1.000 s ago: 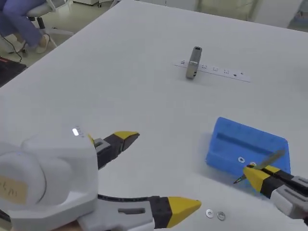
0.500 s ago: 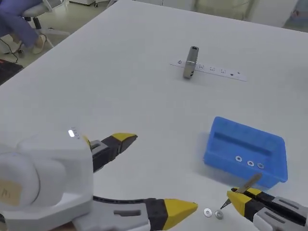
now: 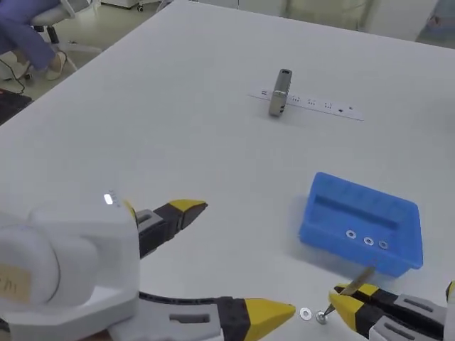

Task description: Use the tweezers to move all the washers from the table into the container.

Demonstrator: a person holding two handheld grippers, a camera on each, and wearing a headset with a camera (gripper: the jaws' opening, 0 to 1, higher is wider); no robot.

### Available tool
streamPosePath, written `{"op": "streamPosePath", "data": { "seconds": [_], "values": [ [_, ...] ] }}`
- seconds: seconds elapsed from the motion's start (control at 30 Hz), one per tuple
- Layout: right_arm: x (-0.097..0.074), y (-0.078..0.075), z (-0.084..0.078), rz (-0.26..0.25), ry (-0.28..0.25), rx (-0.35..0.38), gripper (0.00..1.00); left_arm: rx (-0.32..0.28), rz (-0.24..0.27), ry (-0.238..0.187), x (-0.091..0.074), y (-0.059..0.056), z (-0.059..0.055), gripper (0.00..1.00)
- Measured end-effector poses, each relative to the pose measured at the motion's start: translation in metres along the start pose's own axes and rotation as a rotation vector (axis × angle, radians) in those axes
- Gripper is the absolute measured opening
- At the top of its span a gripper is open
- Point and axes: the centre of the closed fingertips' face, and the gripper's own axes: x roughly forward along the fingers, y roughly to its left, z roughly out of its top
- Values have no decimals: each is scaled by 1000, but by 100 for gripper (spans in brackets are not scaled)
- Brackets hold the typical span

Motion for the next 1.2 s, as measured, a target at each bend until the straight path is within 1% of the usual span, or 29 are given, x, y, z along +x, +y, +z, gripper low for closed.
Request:
{"op": "streamPosePath", "data": {
  "seconds": [0.13,0.2,0.23,0.3,0.37,0.4,0.43,0.47,0.53,0.7,0.8,0.83,0.93,1.0,1.1,1.17,1.2],
  "values": [
    [1,5,-1,16,20,-91,4,1,-1,2,1,0,0,91],
    [2,6,-1,12,32,-146,4,5,0,6,1,1,-1,91],
    [3,9,-1,28,41,-184,3,5,0,6,1,1,-1,91],
    [3,11,-1,36,46,-231,3,4,-1,2,1,0,0,91],
    [2,12,-2,53,48,-245,3,5,0,0,1,0,1,91],
    [2,11,-2,51,52,-253,3,6,1,-1,1,0,1,91],
    [2,9,-1,52,55,-239,3,6,1,-2,1,0,2,91],
    [1,8,-1,55,56,-205,3,5,1,-2,1,-1,2,91],
    [2,5,0,52,45,-172,3,7,0,-1,2,-2,2,91],
    [-3,0,3,34,37,-136,3,8,8,-3,1,-2,3,90],
    [-8,-3,13,26,2,-114,3,-2,11,-5,0,-1,2,90],
    [-9,-4,17,23,-12,-94,3,-1,11,-3,0,-2,2,90],
    [-12,-12,25,3,-38,-76,3,3,11,1,0,-2,1,90],
    [-14,-17,36,-9,-80,-41,3,2,13,-1,-1,-2,1,90],
    [-18,-25,59,-15,-182,39,3,1,17,-7,-1,-2,3,90],
    [-20,-31,69,-19,-216,63,3,3,20,-8,-2,-1,3,90],
    [-21,-36,74,-27,-235,80,3,3,21,-7,-3,0,3,90]
  ]
}}
